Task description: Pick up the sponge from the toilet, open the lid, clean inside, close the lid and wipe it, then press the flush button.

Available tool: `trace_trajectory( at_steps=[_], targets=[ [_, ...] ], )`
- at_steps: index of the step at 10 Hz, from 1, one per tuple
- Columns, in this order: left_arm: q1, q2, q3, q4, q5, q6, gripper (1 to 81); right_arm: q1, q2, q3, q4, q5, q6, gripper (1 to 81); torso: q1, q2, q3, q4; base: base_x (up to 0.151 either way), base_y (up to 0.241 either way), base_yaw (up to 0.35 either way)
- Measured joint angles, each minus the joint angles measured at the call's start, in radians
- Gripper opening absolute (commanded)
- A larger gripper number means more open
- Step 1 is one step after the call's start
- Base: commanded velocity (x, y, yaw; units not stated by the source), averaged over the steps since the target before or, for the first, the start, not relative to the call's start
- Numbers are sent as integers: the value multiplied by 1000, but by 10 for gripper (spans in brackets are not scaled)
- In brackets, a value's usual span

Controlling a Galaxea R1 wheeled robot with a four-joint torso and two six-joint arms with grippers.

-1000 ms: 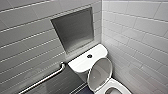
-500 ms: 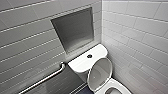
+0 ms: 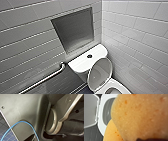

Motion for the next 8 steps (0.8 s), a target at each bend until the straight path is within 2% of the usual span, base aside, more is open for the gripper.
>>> trace_trajectory(
  at_steps=[2,3,4,6,8],
  targets=[
    [0,0,0,14,0,0,811,-43,-3,44,-1,-54,-17,10,0,0,0,0,0,0,0],
    [0,0,0,21,0,0,811,-34,-11,70,-3,-126,-26,10,0,0,0,0,0,0,0],
    [0,0,1,22,0,0,811,-11,-13,94,-8,-167,-32,10,0,0,0,0,0,0,0],
    [0,0,1,23,0,0,811,115,-33,142,-11,-250,-32,10,0,0,0,0,0,0,0],
    [0,0,1,23,-1,0,811,222,-64,166,-13,-295,-42,10,0,0,0,0,0,0,0]
  ],
)
